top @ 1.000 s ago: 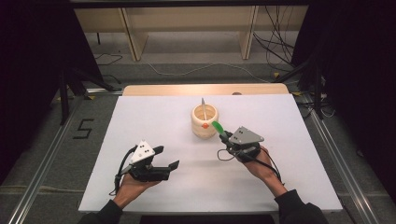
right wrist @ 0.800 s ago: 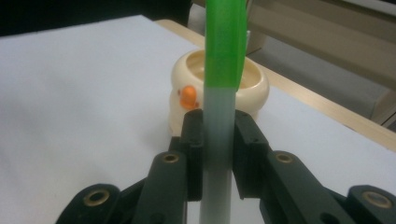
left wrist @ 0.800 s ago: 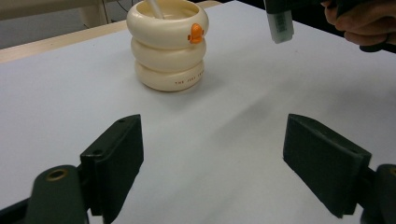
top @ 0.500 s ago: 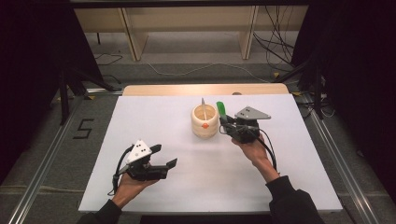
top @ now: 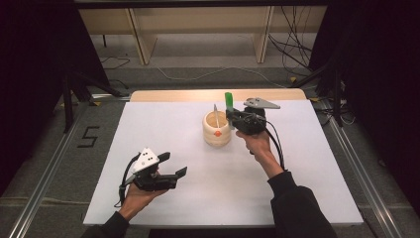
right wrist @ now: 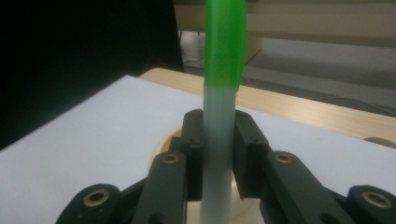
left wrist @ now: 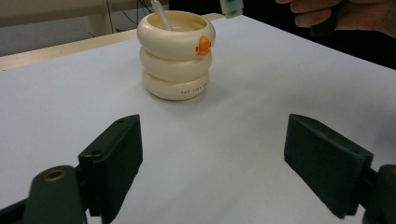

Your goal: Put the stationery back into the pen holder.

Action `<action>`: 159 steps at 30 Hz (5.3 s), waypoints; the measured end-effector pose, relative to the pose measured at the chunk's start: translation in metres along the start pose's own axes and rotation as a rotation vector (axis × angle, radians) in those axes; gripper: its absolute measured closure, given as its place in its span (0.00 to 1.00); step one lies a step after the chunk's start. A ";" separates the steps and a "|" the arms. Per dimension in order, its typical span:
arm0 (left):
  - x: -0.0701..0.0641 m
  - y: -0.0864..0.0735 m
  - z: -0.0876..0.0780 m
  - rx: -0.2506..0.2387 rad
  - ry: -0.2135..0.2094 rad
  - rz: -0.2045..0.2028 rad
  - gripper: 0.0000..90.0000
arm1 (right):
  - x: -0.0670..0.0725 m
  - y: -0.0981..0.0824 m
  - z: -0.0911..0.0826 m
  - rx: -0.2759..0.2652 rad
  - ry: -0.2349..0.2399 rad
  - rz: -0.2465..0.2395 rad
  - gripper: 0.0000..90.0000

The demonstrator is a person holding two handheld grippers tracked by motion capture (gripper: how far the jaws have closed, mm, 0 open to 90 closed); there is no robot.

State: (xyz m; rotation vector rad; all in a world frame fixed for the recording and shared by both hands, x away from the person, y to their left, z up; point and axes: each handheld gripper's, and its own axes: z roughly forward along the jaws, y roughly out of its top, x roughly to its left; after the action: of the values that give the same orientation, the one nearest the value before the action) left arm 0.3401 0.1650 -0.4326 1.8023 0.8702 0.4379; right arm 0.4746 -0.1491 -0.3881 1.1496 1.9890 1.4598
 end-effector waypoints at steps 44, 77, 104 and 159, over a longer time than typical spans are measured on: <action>-0.002 0.001 0.000 -0.016 -0.004 0.010 0.17 | 0.021 -0.003 0.065 0.077 -0.033 0.013 0.85; -0.001 0.002 0.000 -0.016 -0.003 0.003 0.17 | 0.018 0.013 0.030 0.080 -0.023 -0.078 0.29; 0.000 0.001 0.000 -0.012 0.001 0.002 0.17 | 0.018 0.005 -0.032 0.040 0.041 -0.120 0.27; -0.001 0.002 -0.001 -0.008 -0.028 -0.009 0.17 | 0.012 -0.074 -0.100 0.011 0.136 -0.087 0.24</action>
State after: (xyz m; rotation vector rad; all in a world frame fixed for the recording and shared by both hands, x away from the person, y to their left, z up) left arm 0.3398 0.1649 -0.4308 1.7927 0.8554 0.4091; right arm 0.3676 -0.2052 -0.4184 0.9782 2.1123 1.5201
